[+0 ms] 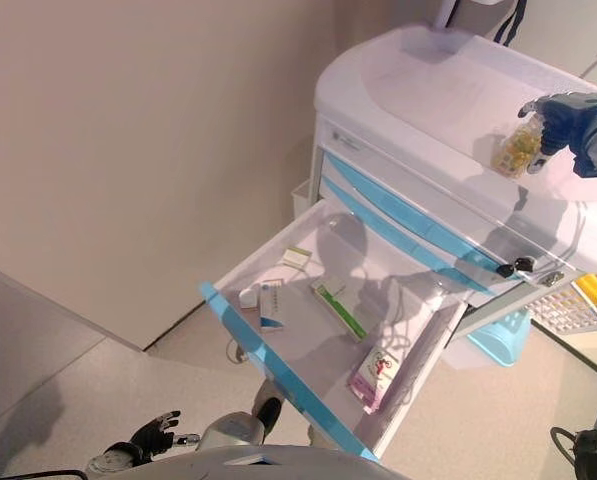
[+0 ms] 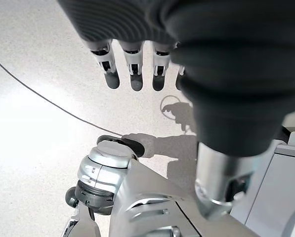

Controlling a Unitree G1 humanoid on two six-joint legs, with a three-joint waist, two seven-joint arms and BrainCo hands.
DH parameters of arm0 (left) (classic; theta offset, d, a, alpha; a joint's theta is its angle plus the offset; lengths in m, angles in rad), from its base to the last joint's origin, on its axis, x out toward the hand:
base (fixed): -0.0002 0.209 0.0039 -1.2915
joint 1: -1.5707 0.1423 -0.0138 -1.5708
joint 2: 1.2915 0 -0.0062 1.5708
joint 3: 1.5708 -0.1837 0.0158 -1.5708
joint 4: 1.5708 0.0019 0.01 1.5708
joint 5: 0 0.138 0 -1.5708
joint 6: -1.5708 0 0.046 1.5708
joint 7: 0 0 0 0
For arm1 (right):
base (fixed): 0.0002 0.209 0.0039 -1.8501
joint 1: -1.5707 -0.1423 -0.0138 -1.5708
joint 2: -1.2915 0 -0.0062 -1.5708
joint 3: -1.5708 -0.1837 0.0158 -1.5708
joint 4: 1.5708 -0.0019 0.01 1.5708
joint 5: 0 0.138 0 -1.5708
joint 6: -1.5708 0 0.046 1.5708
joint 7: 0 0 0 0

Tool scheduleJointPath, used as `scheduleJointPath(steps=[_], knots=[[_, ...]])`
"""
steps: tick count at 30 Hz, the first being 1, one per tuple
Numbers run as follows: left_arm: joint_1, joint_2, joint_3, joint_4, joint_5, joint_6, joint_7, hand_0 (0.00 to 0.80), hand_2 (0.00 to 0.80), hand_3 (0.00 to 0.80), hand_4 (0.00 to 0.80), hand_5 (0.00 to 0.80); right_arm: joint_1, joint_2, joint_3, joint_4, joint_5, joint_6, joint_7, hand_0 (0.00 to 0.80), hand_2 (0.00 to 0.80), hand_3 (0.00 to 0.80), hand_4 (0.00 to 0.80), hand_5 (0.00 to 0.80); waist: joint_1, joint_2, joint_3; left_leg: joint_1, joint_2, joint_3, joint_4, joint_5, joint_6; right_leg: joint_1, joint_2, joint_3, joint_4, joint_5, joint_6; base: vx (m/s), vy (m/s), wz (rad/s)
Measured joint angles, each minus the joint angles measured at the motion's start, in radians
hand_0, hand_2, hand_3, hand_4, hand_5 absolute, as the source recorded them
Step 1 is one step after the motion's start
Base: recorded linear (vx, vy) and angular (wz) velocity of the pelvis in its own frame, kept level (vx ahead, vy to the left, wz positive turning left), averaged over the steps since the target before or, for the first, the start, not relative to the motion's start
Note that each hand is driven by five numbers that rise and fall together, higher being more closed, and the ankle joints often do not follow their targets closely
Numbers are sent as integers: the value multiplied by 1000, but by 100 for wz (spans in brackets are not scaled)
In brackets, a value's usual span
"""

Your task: Open the drawer and pick up the medicine

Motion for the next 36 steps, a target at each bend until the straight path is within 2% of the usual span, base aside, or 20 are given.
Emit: scheduleJointPath(steps=[5, 7, 12, 18, 20, 23, 27, 30, 33, 36], knots=[[1, 0, 0, 0, 0, 0, -1, 0, 0, 0, 0, 0, -3, -14, -1, -11, 60, 18, -89, 0, 0, 0, 0, 0, -20, 2, 1, 0, 1, 11, 0, 0, 0, -3, 0, 15, 1, 0, 0, -12, 1, -4], [-1, 0, 0, 0, 0, 0, -1, 0, 0, 0, 0, 0, -4, -29, -2, -33, 99, 22, -130, 0, 0, 0, 0, 0, -25, 6, 3, 1, 2, 32, 0, 0, 0, -7, -1, 26, 2, 0, 0, -28, 2, -13], [0, -1, 0, 1, 0, -2, -2, 0, 0, 0, 0, 0, -32, -54, -64, -85, 292, 71, -256, 0, 0, 0, 0, 0, -60, 26, 6, 5, 6, 60, 0, -1, 2, -18, -2, 55, 14, 3, 2, -25, 4, -15], [-14, -1, -7, 1, 0, -9, -16, 0, 0, 0, 0, 0, 29, -56, -387, -76, 605, 154, -405, 0, 0, 0, 0, 0, -97, 41, 3, 24, 10, 120, 0, -10, 14, -17, -4, 109, 23, 6, 4, -41, 14, -19], [-18, -1, -20, 1, 1, -9, -19, 0, 0, 0, 0, 0, 126, -56, -528, -77, 713, 163, -438, 0, 0, 0, 0, 0, -110, 41, 3, 33, 12, 145, 0, -13, 19, -21, -5, 134, 33, 6, 4, -45, 11, -30], [-25, -2, -31, 0, 2, -6, -20, 0, 0, 0, 0, 0, 290, -47, -675, -78, 829, 170, -462, 0, 0, 0, 0, 0, -147, 46, 0, 38, 15, 177, 0, -19, 26, -33, -5, 170, 39, 12, 9, -44, 4, -36], [-26, -2, -49, 1, 3, -5, -29, 0, 0, 0, 0, 0, 492, 19, -852, -79, 951, 169, -478, 0, 0, 0, 0, 0, -202, 64, -10, 39, 22, 222, 0, -22, 31, -53, -2, 224, 38, 33, 11, -49, -11, -44], [-46, -2, -50, 1, 9, -4, -39, 0, 0, 0, 0, 0, 612, 76, -925, -75, 997, 158, -505, 0, 0, 0, 0, 0, -236, 74, -16, 48, 27, 250, -1, -25, 32, -54, 1, 254, 32, 45, 11, -51, -19, -34], [-57, -4, -51, 1, 10, -3, -38, 0, 0, 0, 0, 0, 756, 214, -980, -145, 987, 95, -547, 0, 0, 0, 0, 0, -255, 74, -18, 62, 38, 280, -3, -36, 27, -61, 7, 288, 34, 44, 13, -52, -15, -44], [-67, -17, -53, 1, 10, 1, -38, 0, 0, 0, 0, 0, 915, 387, -969, -243, 947, 73, -547, 0, 0, 0, 0, 0, -274, 75, -20, 59, 46, 310, -2, -40, 23, -85, 7, 294, 35, 58, 12, -36, -17, -45]])
